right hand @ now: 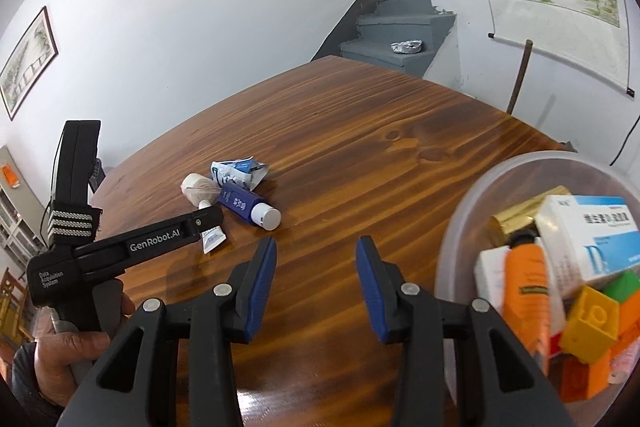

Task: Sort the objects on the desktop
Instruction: 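Move both tools back to the white tube and blue bottle, then grasp the white tube with the left tool while the right tool grasps the blue bottle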

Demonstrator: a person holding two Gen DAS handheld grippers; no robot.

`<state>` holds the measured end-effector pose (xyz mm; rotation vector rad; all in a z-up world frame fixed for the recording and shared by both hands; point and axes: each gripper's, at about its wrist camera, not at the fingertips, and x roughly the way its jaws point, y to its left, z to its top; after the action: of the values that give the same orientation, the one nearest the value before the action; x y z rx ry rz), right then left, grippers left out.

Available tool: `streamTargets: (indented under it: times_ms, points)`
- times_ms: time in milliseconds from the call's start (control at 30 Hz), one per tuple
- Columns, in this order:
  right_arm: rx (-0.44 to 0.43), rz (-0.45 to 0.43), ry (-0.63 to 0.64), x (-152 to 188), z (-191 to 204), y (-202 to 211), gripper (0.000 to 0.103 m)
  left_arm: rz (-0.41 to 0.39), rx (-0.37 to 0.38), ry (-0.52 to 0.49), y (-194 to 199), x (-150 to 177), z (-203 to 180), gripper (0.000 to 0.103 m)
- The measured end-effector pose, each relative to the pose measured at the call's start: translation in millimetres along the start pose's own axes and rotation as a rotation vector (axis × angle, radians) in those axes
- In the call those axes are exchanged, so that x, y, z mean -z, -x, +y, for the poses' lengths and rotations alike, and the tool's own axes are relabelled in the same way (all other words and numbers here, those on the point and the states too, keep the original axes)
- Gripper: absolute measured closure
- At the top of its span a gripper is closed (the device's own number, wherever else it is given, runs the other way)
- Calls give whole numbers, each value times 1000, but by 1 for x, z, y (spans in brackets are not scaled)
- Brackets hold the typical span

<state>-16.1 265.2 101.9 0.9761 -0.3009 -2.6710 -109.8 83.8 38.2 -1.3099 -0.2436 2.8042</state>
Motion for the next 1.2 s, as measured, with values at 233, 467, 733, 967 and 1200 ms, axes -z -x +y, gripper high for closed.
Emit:
streamTargets:
  times_ms: [233, 467, 733, 967, 1200]
  points:
    - [-29, 27, 29, -5, 13, -18, 57, 9, -30, 12, -8, -3, 8, 33]
    - [-33, 56, 66, -7, 25, -34, 57, 16, -51, 9, -18, -7, 12, 33]
    - [-37, 78, 91, -10, 35, -46, 57, 14, -97, -27, -25, -12, 18, 33]
    - [-38, 99, 99, -10, 38, -51, 57, 29, -109, -71, -25, -13, 25, 33]
    - [-46, 127, 160, -17, 51, -66, 57, 19, -104, -104, -25, -14, 26, 63]
